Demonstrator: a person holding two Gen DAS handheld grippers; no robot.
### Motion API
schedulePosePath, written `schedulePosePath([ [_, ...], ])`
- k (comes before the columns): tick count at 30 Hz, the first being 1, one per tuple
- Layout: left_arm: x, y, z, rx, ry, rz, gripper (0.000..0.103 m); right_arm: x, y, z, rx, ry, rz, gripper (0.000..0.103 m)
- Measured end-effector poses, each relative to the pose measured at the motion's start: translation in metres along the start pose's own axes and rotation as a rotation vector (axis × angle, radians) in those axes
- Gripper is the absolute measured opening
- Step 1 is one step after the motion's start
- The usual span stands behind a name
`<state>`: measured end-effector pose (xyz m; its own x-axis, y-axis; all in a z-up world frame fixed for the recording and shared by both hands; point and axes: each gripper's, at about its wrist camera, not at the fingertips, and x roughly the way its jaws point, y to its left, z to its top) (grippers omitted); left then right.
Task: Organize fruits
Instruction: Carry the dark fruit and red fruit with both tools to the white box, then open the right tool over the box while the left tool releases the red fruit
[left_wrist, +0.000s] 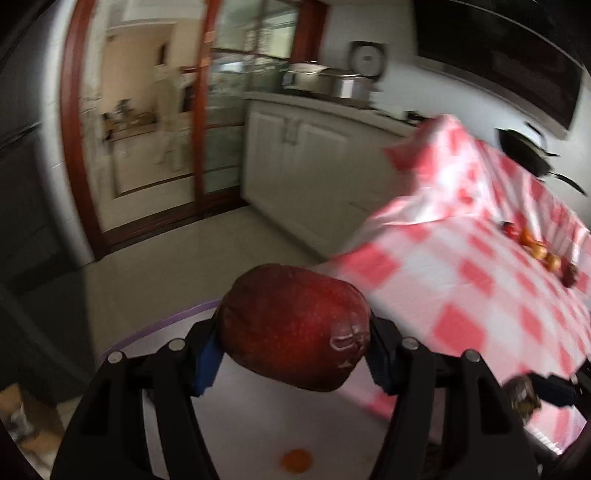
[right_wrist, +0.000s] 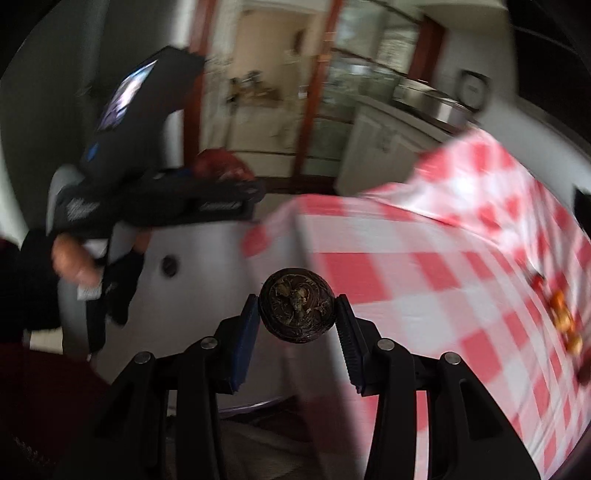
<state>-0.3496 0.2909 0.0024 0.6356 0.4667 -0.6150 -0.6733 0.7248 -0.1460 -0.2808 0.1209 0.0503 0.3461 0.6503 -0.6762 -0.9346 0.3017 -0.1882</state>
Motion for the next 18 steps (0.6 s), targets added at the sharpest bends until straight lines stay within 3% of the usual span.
schedulePosePath([
  [5, 0.015, 0.044, -0.027, -0.068, 0.076, 0.131, 0.065, 0.034, 0.045, -0.01, -0.14, 0.094, 0.058, 0.042],
  [8, 0.03, 0.059, -0.045, -0.101, 0.139, 0.17, 0.065, 0.061, 0.06, -0.017, -0.186, 0.171, 0.068, 0.042],
  [16, 0.078, 0.072, -0.089, -0.116, 0.354, 0.259, 0.065, 0.135, 0.072, -0.043, -0.211, 0.39, 0.108, 0.042],
  [18, 0.083, 0.072, -0.092, -0.095, 0.374, 0.284, 0.065, 0.152, 0.073, -0.049, -0.22, 0.444, 0.122, 0.042],
])
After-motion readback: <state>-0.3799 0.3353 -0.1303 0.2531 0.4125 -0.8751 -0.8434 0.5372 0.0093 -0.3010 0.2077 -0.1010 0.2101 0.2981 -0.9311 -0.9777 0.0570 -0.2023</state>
